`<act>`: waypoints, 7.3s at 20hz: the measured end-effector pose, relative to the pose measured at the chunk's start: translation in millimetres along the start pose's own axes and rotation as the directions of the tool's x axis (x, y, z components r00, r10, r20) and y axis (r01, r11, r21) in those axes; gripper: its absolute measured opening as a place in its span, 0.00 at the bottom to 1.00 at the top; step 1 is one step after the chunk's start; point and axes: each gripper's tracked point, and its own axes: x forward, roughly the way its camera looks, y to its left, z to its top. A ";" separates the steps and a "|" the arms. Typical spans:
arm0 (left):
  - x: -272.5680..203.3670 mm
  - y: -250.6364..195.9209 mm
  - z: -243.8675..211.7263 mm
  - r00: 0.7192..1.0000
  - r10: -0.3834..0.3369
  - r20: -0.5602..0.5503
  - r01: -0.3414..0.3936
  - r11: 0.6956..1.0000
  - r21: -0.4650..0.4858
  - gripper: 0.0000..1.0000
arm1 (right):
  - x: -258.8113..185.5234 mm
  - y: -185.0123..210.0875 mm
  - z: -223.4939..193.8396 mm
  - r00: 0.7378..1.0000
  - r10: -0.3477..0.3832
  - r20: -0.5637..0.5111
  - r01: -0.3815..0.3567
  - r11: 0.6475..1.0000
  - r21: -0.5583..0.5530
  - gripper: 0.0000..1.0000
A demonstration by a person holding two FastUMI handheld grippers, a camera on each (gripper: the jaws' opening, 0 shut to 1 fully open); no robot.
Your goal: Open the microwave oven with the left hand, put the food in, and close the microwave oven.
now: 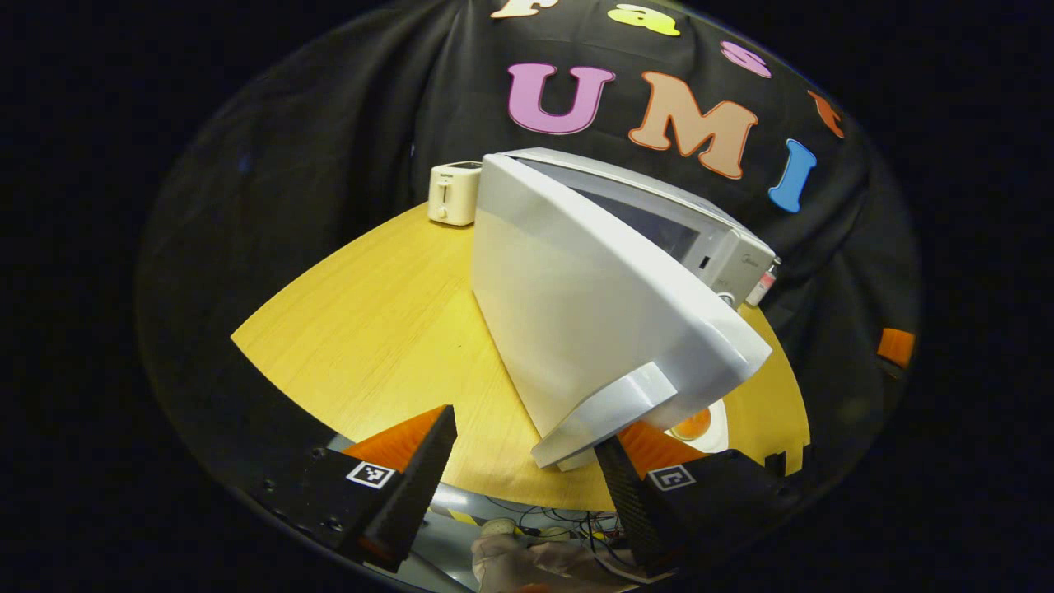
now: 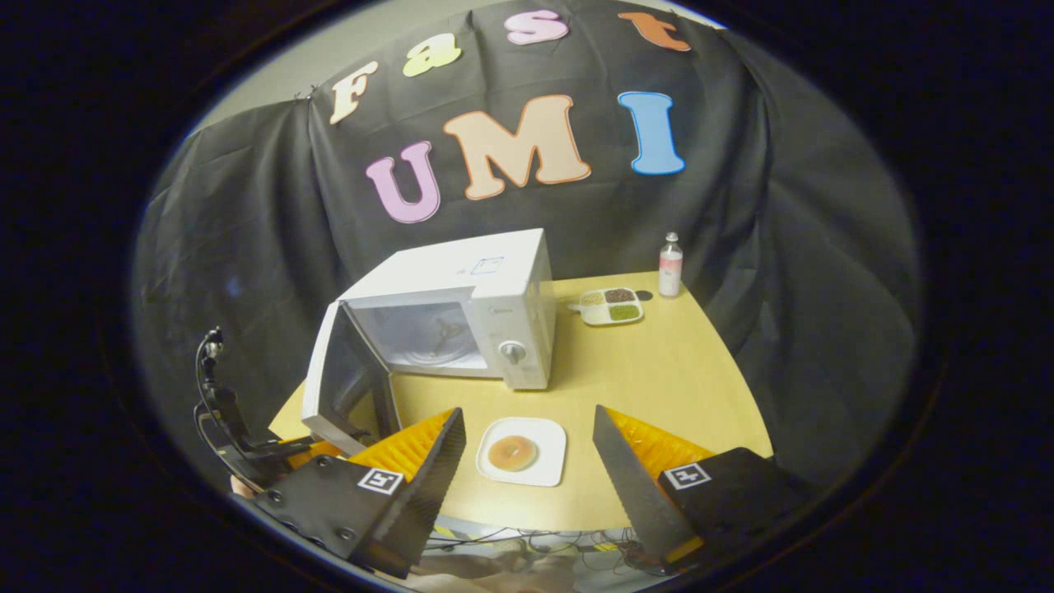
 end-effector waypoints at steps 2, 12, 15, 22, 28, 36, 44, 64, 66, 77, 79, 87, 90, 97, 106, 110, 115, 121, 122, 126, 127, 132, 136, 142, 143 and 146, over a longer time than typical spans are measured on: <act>-7.4 17.0 -0.2 0.998 0.058 0.002 -0.058 0.998 -0.018 0.96 | 6.4 0.2 -2.9 1.000 0.015 -0.018 -0.015 1.000 -0.005 0.98; -31.7 60.2 -3.8 0.989 0.149 -0.007 -0.148 0.982 -0.118 0.95 | 25.8 5.7 -14.5 0.995 0.062 -0.076 -0.065 0.997 -0.045 0.93; -37.1 65.5 -4.4 0.987 0.161 -0.011 -0.161 0.980 -0.120 0.95 | 27.6 3.5 -19.2 0.994 0.063 -0.087 -0.067 0.997 -0.049 0.92; -51.9 88.8 -1.0 0.972 0.233 -0.002 -0.231 0.964 -0.129 0.95 | 28.7 -4.9 -34.3 0.991 0.060 -0.117 -0.065 0.997 -0.037 0.93; -73.7 132.4 12.2 0.926 0.377 0.034 -0.370 0.920 -0.128 0.95 | 46.0 -6.6 -58.4 0.983 0.072 -0.170 -0.080 0.996 -0.044 0.99; -121.6 153.0 80.6 0.838 0.496 0.226 -0.443 0.861 -0.248 0.95 | 92.4 16.5 -111.9 0.935 0.115 -0.335 -0.128 0.992 -0.019 0.93; -110.1 160.2 130.7 0.836 0.466 0.290 -0.410 0.881 -0.235 0.95 | 142.3 33.4 -157.4 0.880 0.020 -0.474 0.036 0.993 0.109 0.93; -18.9 143.1 198.6 0.911 0.227 0.343 -0.207 0.974 -0.095 0.96 | 197.2 35.1 -190.2 0.784 -0.315 -0.535 0.415 0.907 0.075 0.98; -15.9 142.9 195.2 0.916 0.213 0.340 -0.191 0.977 -0.098 0.96 | 197.4 33.7 -194.2 0.774 -0.334 -0.539 0.428 0.902 0.055 0.98; -14.7 155.8 173.3 0.931 0.195 0.309 -0.178 0.981 -0.083 0.97 | 196.3 35.4 -191.2 0.782 -0.378 -0.496 0.462 0.885 0.055 0.70; -15.3 160.0 170.2 0.933 0.195 0.304 -0.180 0.981 -0.078 0.96 | 194.2 40.4 -185.5 0.795 -0.369 -0.481 0.455 0.888 0.071 0.70; -17.2 186.4 152.3 0.940 0.229 0.255 -0.208 0.972 -0.108 0.96 | 193.0 102.3 -146.1 0.907 -0.220 -0.359 0.316 0.919 0.235 0.76; -19.5 198.1 148.4 0.939 0.244 0.243 -0.218 0.968 -0.127 0.96 | 200.8 137.9 -135.1 0.944 -0.132 -0.301 0.228 0.923 0.311 0.76; -25.0 209.3 135.5 0.941 0.253 0.223 -0.222 0.962 -0.156 0.96 | 234.0 226.1 -103.2 0.981 0.084 -0.175 0.016 0.863 0.504 0.76; -23.8 210.4 124.0 0.951 0.250 0.181 -0.224 0.963 -0.148 0.96 | 309.8 247.6 -53.6 0.998 0.046 -0.043 -0.006 0.747 0.664 0.75; -19.1 214.7 118.5 0.949 0.281 0.141 -0.257 0.952 -0.167 0.96 | 338.2 235.1 -47.4 0.998 -0.048 -0.026 0.054 0.757 0.651 0.68; -16.6 219.3 109.7 0.942 0.312 0.122 -0.291 0.943 -0.158 0.96 | 368.4 223.4 -44.5 0.993 -0.118 -0.018 0.102 0.765 0.636 0.71; -23.8 215.2 102.9 0.948 0.300 0.108 -0.286 0.950 -0.127 0.96 | 375.3 215.7 -31.8 0.990 -0.143 0.018 0.098 0.758 0.645 0.70; -23.4 213.1 102.8 0.949 0.295 0.109 -0.282 0.952 -0.121 0.96 | 372.3 212.9 -27.7 0.988 -0.152 0.036 0.095 0.768 0.633 0.80; -20.6 205.0 105.0 0.953 0.280 0.119 -0.267 0.957 -0.113 0.96 | 354.3 209.4 -18.1 0.986 -0.148 0.070 0.082 0.814 0.575 0.90; -20.9 203.0 105.1 0.953 0.277 0.121 -0.263 0.958 -0.115 0.96 | 347.9 209.6 -17.1 0.987 -0.142 0.075 0.076 0.823 0.563 0.90; -19.7 202.3 109.1 0.953 0.271 0.137 -0.254 0.959 -0.126 0.94 | 302.5 214.1 -20.1 0.990 -0.101 0.096 0.043 0.878 0.477 0.99; -16.8 196.2 106.8 0.961 0.244 0.133 -0.228 0.966 -0.122 0.73 | 259.6 221.2 -25.4 0.995 -0.051 0.090 0.010 0.909 0.417 0.99; -6.6 175.0 105.0 0.978 0.180 0.110 -0.173 0.982 -0.071 0.13 | 188.8 209.4 -25.4 0.993 -0.062 0.099 0.030 0.954 0.298 1.00; -4.9 170.2 103.1 0.981 0.167 0.102 -0.162 0.985 -0.061 0.09 | 176.2 204.9 -26.4 0.992 -0.075 0.101 0.043 0.957 0.286 1.00; -6.2 161.3 100.4 0.986 0.135 0.093 -0.133 0.991 -0.024 0.01 | 144.8 190.6 -30.0 0.987 -0.111 0.113 0.078 0.961 0.265 1.00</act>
